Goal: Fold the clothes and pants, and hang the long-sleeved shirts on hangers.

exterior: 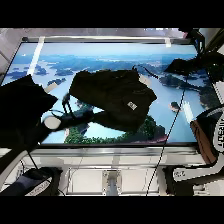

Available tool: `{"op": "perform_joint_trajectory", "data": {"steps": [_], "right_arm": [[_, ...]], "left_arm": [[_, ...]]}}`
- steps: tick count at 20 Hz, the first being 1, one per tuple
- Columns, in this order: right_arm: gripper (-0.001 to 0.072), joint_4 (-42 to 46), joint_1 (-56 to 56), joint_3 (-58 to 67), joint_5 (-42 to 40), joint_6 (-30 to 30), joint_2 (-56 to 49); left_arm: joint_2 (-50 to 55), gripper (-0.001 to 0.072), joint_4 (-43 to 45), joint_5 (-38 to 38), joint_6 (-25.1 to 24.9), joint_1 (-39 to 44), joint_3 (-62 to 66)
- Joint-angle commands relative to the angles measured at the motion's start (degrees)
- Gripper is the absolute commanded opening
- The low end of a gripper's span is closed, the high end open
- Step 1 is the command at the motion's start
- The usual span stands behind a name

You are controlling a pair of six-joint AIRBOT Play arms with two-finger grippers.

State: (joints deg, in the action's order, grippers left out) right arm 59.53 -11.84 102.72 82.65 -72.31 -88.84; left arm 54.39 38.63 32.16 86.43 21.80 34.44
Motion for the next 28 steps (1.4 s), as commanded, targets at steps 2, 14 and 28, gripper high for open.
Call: {"op": "perform_joint_trajectory", "data": {"steps": [2,14,28], "right_arm": [[0.0486,0.5,0.1,0.0,0.8,-0.1,0.0],[0.0486,0.3,0.1,0.0,-0.9,-0.3,-0.1],[0.0488,2.5,-5.0,-22.8,0.7,4.2,4.2]], "left_arm": [[-2.2,0.0007,20.9,26.1,8.5,-8.6,17.5],[16.8,0.0012,44.5,29.1,13.7,-9.5,31.1],[-6.1,0.0715,34.6,33.9,21.3,-13.4,5.4]]}}
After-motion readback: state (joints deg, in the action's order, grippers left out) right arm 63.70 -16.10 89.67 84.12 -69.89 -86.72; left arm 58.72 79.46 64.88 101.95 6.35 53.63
